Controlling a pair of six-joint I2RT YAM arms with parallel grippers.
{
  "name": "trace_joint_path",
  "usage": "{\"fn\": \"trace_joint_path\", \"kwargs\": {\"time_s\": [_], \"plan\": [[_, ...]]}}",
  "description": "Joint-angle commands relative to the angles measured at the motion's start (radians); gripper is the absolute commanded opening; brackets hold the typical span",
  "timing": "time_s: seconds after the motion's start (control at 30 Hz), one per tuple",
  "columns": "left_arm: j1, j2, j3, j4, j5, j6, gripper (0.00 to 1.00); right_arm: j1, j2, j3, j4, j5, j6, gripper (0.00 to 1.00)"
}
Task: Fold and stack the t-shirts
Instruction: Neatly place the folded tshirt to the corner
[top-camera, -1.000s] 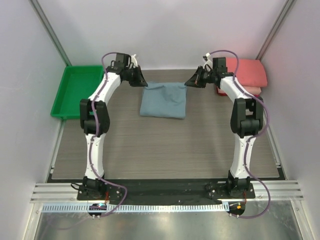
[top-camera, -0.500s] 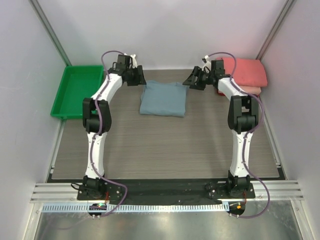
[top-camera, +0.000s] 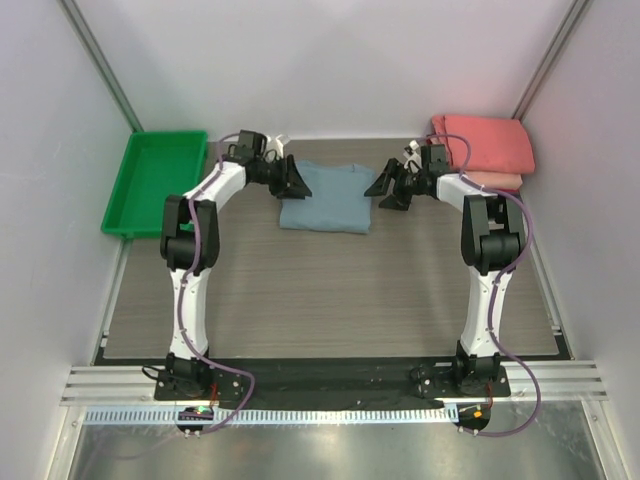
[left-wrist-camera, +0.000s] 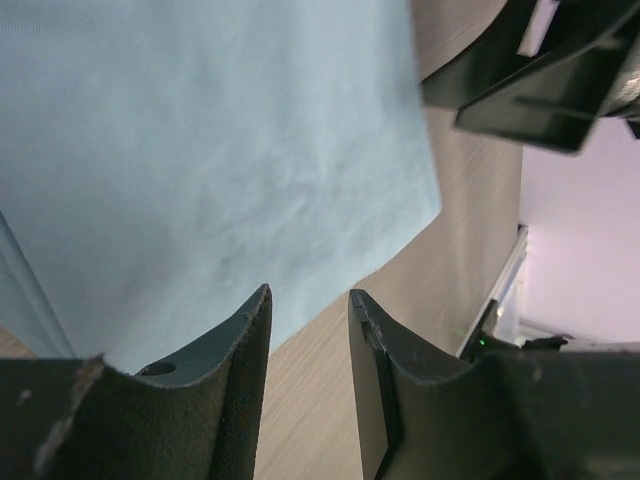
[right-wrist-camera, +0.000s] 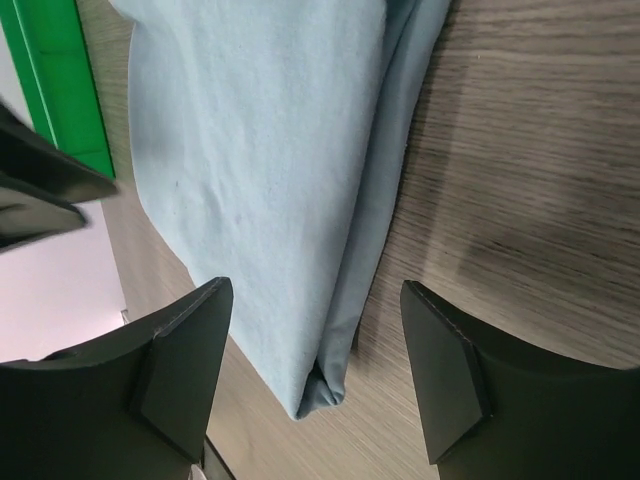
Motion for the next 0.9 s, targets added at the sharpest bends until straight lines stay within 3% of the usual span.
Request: {"fn": "trace_joint_path", "kwargs": {"time_s": [0.0, 0.4, 0.87], "plan": [[0.002, 0.029, -0.037, 0.043, 0.098, -0.057, 0.37, 0.006, 0.015, -0.017, 0.062, 0.001, 0.047, 0.74], [-0.001, 0.109, -0.073, -0.006, 0.027, -0.022, 0.38, 0.072, 0.179, 0.021, 0.116, 0.048, 0.179, 0.74], [-0.052, 0.171, -0.030, -0.028, -0.008, -0.007, 0.37, 0.136, 0.308, 0.134, 0.114, 0.038, 0.215, 0.72]]}}
